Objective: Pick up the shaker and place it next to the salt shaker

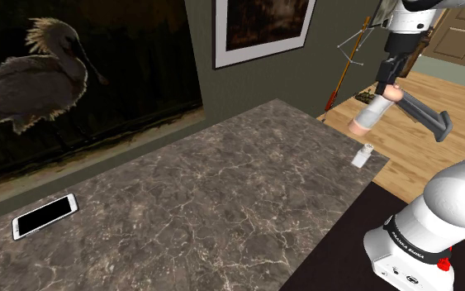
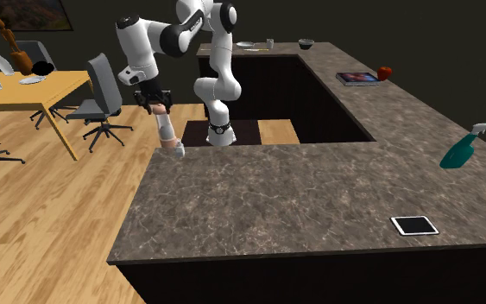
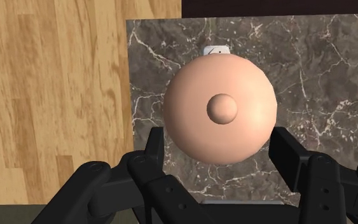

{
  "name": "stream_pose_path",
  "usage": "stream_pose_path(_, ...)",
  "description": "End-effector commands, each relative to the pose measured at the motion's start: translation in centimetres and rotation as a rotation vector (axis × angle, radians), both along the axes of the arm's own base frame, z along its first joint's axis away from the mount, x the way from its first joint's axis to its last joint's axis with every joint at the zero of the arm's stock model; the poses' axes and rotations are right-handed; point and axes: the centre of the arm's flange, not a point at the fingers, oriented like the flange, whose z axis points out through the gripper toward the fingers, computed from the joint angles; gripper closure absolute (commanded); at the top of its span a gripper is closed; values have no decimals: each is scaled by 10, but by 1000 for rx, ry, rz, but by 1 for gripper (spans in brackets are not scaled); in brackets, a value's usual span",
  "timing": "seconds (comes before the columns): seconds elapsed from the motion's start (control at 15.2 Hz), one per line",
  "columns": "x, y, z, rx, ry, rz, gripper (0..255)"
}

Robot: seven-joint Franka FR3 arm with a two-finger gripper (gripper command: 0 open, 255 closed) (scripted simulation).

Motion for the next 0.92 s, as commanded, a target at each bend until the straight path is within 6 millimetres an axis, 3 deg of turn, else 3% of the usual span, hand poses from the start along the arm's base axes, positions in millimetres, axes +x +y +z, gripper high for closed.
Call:
stream_pose_path(0.0, 0, 0, -10, 0, -1, 0, 255)
stream_pose_path(0.86, 0, 0, -79, 0, -1, 0, 255)
